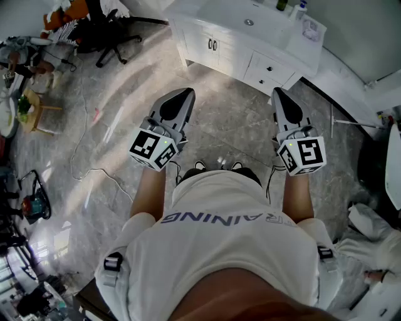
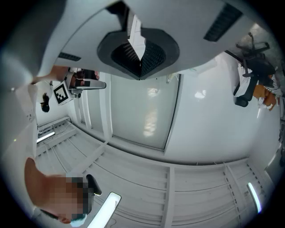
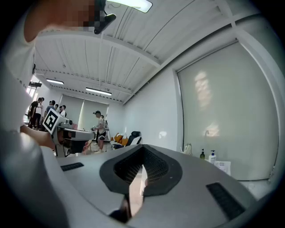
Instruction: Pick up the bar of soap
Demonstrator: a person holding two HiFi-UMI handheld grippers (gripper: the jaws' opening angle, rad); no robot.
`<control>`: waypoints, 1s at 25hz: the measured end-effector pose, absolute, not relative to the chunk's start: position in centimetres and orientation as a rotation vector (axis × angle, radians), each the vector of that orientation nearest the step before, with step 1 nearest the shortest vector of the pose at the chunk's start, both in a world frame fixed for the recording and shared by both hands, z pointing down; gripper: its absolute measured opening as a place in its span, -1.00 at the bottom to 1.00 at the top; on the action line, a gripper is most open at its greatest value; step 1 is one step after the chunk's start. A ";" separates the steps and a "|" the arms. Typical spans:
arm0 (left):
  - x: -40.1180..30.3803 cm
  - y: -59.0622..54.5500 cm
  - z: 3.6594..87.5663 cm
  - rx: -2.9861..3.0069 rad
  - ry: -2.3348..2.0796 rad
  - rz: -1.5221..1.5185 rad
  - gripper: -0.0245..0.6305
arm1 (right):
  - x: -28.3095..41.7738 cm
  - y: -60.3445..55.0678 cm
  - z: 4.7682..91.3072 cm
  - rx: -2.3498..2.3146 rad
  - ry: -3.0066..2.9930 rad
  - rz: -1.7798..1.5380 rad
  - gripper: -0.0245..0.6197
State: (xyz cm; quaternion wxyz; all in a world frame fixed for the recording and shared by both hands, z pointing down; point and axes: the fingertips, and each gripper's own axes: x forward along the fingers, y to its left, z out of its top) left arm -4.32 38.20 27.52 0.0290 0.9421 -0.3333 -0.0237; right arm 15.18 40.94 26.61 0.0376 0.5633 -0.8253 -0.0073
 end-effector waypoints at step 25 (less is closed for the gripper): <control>-10.9 36.4 29.5 2.894 -1.015 -0.094 -0.91 | 9.4 39.7 27.7 1.776 -2.528 0.006 -0.89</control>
